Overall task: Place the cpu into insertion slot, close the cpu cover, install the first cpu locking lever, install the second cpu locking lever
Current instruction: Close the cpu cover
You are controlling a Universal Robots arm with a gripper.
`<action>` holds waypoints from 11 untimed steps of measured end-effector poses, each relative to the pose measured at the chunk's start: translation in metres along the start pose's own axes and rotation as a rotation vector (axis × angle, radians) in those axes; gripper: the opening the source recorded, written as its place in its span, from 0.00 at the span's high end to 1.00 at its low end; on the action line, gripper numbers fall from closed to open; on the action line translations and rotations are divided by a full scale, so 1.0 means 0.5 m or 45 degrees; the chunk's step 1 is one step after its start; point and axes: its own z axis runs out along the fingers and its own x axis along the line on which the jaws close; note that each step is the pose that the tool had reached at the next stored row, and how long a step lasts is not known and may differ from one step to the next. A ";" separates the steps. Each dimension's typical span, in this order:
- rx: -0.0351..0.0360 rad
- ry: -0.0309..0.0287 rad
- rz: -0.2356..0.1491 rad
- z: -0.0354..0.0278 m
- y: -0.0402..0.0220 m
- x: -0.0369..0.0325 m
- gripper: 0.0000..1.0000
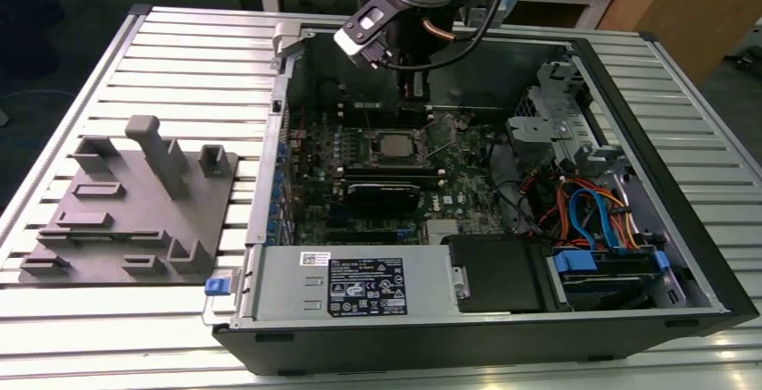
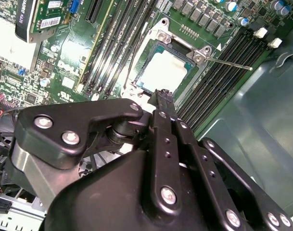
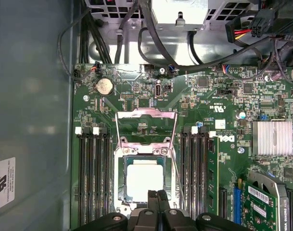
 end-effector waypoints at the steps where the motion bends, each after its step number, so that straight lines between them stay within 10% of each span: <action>1: -0.0001 0.0001 0.000 0.000 0.000 0.000 0.89; 11: -0.0001 0.0001 0.000 0.000 0.004 0.000 0.89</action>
